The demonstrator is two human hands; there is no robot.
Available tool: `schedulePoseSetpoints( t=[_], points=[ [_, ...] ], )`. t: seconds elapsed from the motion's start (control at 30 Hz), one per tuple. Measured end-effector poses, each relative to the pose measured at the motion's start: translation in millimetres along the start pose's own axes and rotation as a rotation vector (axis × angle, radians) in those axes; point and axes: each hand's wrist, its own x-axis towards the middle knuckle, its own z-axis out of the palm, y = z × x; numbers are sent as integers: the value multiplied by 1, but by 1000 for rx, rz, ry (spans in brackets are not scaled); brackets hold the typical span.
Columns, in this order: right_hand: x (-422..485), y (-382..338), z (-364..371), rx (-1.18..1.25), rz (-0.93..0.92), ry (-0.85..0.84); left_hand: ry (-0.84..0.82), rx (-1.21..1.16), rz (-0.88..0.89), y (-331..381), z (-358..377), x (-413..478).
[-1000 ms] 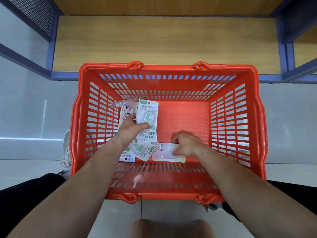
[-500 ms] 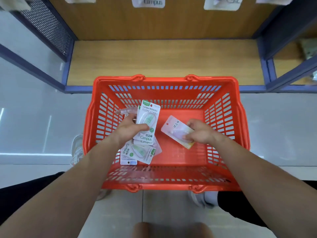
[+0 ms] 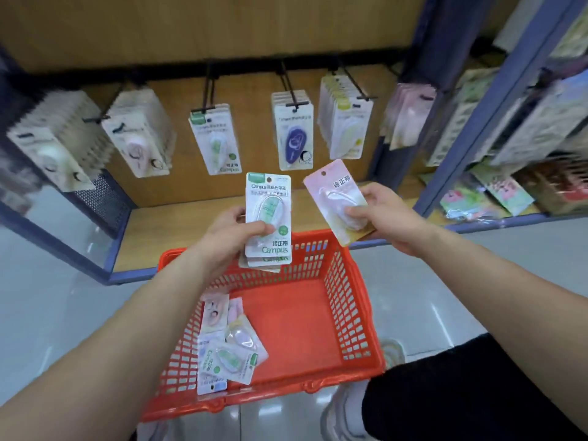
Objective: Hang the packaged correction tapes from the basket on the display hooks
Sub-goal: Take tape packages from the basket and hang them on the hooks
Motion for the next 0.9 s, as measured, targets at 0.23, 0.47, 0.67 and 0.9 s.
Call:
schedulePoseSetpoints(
  t=[0.23, 0.47, 0.67, 0.9],
  points=[
    [-4, -50, -109, 24, -46, 185, -33, 25, 110, 67, 67, 11],
    [44, -11, -152, 265, -34, 408, -49, 58, 131, 82, 118, 46],
    [86, -10, -146, 340, -10, 457, -46, 41, 146, 84, 141, 71],
    [106, -2, -142, 284, -33, 479, -45, -11, 155, 88, 146, 85]
  ],
)
